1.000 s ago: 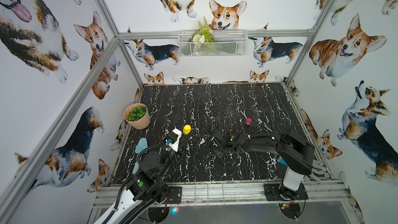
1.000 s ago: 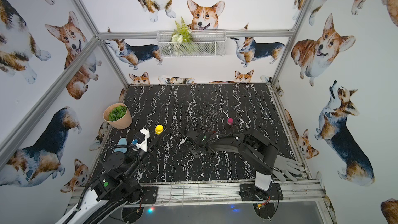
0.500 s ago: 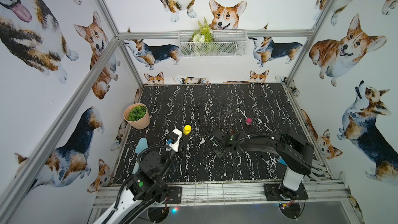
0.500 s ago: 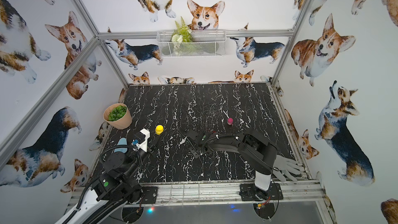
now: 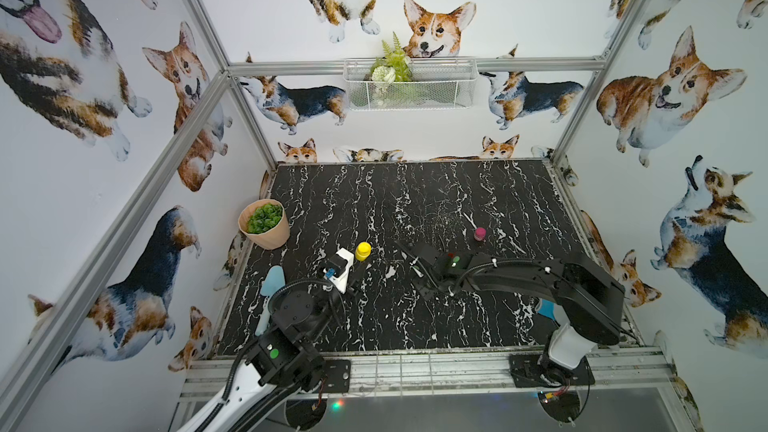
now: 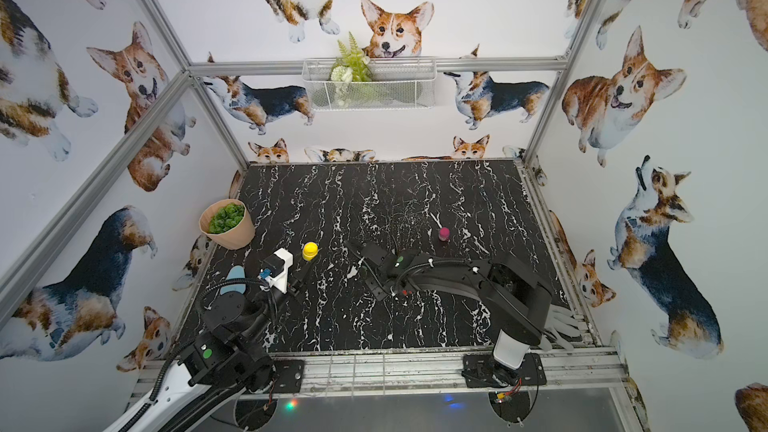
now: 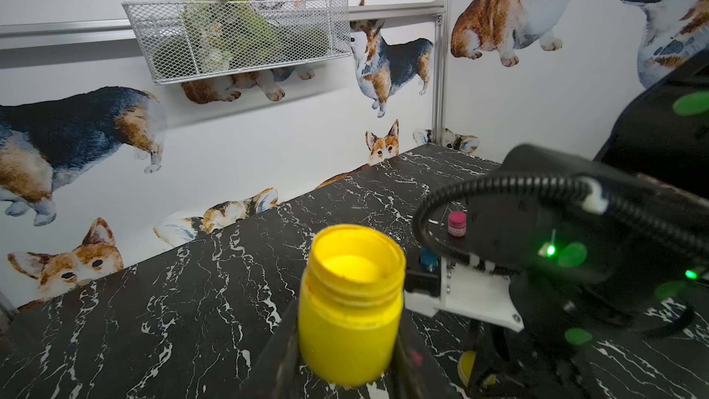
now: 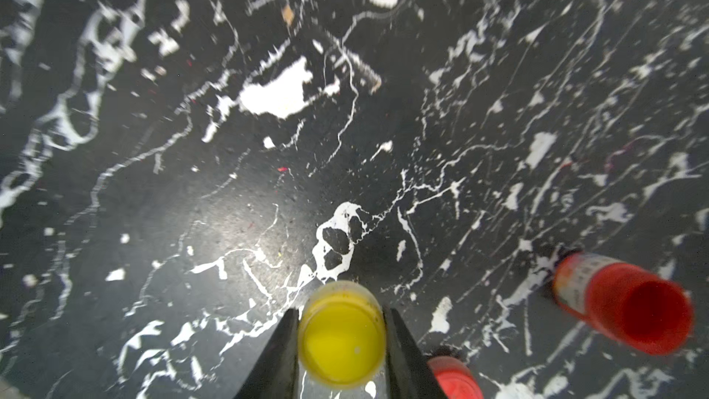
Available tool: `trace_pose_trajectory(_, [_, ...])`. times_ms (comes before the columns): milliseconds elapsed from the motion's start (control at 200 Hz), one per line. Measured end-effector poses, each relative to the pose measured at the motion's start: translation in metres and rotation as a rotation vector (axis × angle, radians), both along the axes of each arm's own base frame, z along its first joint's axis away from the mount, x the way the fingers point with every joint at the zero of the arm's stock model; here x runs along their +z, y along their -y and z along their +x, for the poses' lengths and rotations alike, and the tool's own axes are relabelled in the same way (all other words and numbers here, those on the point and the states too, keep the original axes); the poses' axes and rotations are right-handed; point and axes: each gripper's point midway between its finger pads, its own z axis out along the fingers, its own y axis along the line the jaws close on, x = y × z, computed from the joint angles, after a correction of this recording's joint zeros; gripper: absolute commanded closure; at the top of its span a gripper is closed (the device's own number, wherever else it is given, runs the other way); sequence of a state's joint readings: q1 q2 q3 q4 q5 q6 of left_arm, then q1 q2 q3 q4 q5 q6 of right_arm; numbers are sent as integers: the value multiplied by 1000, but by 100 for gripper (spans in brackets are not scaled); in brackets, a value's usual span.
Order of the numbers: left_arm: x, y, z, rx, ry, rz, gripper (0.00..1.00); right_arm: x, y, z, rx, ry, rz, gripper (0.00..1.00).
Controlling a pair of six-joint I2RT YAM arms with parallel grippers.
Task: Close the paint jar lid
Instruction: Pick up the lid from the center of the board, then close the lid on the paint jar.
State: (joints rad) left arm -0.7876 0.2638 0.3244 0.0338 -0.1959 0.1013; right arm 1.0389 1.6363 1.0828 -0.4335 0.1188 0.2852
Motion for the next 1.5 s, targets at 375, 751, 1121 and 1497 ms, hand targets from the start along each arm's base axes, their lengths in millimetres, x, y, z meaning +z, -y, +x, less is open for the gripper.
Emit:
trace_pose_trajectory(375, [-37, 26, 7, -80, -68, 75, 68, 141, -20, 15, 165, 58, 284, 64])
trace_pose_trajectory(751, [-50, 47, 7, -165, -78, 105, 68, 167, -38, -20, 342, -45, 364, 63])
trace_pose_trajectory(1121, [-47, 51, 5, -188, -66, 102, 68, 167, -61, -29, 410, -54, 355, 63])
trace_pose_trajectory(1497, [-46, 50, 5, -187, -62, 104, 68, 165, -68, -29, 419, -51, 349, 63])
